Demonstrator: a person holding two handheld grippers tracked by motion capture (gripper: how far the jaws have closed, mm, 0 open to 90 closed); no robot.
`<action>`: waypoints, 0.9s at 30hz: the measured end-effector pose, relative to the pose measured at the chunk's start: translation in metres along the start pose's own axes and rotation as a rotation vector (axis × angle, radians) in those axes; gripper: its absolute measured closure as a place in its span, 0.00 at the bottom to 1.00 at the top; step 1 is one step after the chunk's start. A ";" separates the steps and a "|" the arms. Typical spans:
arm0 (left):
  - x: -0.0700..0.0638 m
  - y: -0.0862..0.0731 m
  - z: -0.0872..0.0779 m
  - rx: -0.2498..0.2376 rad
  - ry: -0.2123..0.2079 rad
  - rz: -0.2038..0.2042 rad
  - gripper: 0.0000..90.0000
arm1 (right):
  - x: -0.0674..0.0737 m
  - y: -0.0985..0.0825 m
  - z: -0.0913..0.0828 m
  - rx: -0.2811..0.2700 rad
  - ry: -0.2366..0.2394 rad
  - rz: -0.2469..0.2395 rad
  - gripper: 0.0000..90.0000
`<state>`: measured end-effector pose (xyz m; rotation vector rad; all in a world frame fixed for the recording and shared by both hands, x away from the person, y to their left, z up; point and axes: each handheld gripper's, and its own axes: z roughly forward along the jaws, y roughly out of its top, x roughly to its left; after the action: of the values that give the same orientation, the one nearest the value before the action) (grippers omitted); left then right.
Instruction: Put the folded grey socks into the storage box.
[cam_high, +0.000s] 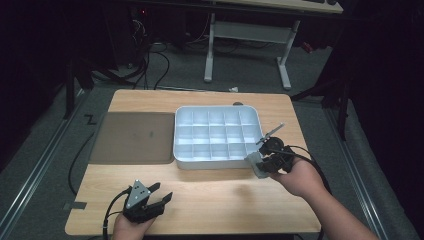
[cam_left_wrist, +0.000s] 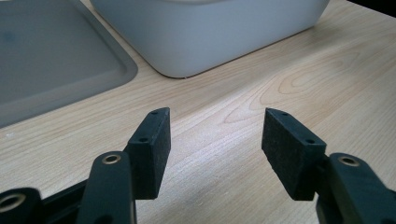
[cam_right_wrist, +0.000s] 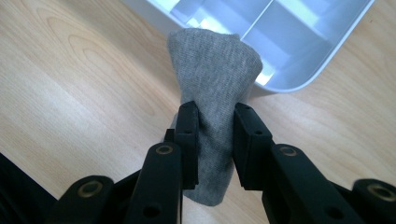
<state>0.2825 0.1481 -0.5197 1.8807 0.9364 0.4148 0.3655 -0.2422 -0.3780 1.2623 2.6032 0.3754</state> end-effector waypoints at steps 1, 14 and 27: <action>0.000 0.000 0.000 0.002 -0.001 0.003 0.48 | -0.001 0.002 -0.001 0.000 -0.001 0.001 0.83; -0.002 -0.001 0.003 0.011 -0.009 0.017 0.48 | -0.024 0.025 -0.003 -0.013 -0.001 0.052 0.83; -0.002 0.000 0.003 0.013 -0.020 0.017 0.48 | -0.043 0.047 0.019 0.021 0.002 0.082 0.83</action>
<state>0.2827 0.1450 -0.5210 1.9019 0.9122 0.3998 0.4316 -0.2459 -0.3767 1.3797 2.5693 0.3652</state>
